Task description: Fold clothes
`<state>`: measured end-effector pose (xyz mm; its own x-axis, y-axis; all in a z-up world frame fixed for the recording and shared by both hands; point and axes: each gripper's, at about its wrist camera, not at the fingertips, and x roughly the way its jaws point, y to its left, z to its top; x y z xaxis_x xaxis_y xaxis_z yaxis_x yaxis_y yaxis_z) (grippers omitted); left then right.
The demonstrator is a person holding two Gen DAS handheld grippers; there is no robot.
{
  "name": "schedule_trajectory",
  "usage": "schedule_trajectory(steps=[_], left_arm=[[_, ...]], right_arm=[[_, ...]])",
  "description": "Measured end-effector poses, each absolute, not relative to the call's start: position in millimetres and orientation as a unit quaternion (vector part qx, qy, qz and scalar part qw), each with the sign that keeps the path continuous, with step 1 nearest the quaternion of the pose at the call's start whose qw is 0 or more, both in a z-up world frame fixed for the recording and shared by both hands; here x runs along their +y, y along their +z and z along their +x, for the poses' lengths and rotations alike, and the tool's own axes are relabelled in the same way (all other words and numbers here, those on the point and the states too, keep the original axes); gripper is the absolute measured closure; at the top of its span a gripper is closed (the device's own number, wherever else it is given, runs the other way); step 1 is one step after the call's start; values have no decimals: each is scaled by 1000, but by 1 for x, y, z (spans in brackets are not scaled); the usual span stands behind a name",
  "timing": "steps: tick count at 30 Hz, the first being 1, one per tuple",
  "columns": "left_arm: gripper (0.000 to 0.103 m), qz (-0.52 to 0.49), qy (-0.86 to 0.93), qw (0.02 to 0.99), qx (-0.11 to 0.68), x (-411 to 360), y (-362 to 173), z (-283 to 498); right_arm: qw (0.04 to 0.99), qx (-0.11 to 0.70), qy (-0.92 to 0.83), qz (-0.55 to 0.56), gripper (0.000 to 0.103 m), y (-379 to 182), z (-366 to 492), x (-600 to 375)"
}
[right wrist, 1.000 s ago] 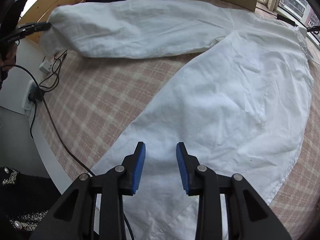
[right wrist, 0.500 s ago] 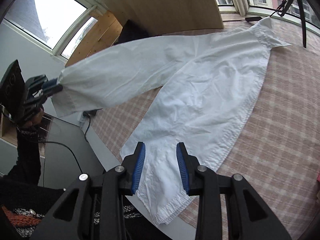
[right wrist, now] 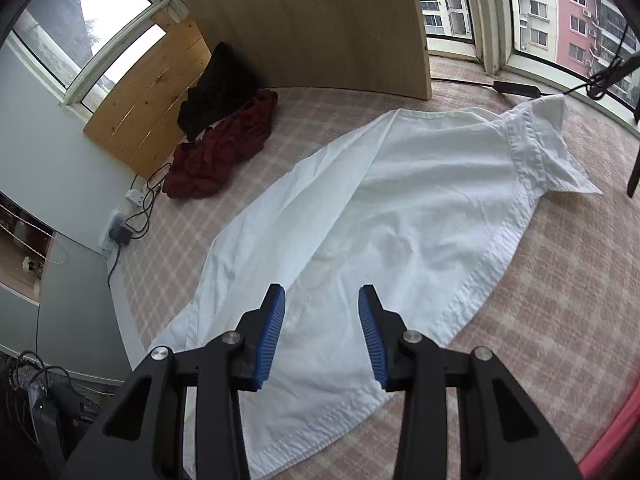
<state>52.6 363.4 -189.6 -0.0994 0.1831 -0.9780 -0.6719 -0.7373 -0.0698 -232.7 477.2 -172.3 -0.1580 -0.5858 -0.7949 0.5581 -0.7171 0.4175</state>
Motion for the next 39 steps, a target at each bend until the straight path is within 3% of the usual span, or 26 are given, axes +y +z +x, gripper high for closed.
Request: schedule_trajectory(steps=[3,7,9,15,25,29,31,34,36,37,39], left_arm=[[85,-626,709,280,163,357,-196,55],[68,-636,724,249,97,325,-178,74],[67,-633,741,216,64,296,-169,80],[67,-610,772,181,21,269,-170,59],[67,-660,727,188,-34,276,-230,26],[78,-646,734,202,-55,278,-225,31],[92,-643,737,202,-50,278,-222,34],[96,-639,740,203,-42,278,-218,39],[98,-636,743,206,-35,279,-215,42],[99,-633,745,209,-31,280,-212,44],[100,-627,748,215,-24,283,-208,48]], right_arm=[[418,-12,-749,513,65,-176,-239,438],[381,145,-727,553,65,-215,-225,394],[351,200,-733,548,65,-225,-216,399],[409,129,-744,512,65,-190,-172,443],[427,74,-699,569,65,-224,-91,462],[446,17,-660,605,65,-230,-74,477],[449,26,-654,608,65,-232,-64,473],[443,62,-662,601,65,-234,-51,468],[449,73,-660,598,74,-237,-46,465],[446,83,-665,594,86,-237,-44,464],[446,95,-674,582,91,-234,-42,462]])
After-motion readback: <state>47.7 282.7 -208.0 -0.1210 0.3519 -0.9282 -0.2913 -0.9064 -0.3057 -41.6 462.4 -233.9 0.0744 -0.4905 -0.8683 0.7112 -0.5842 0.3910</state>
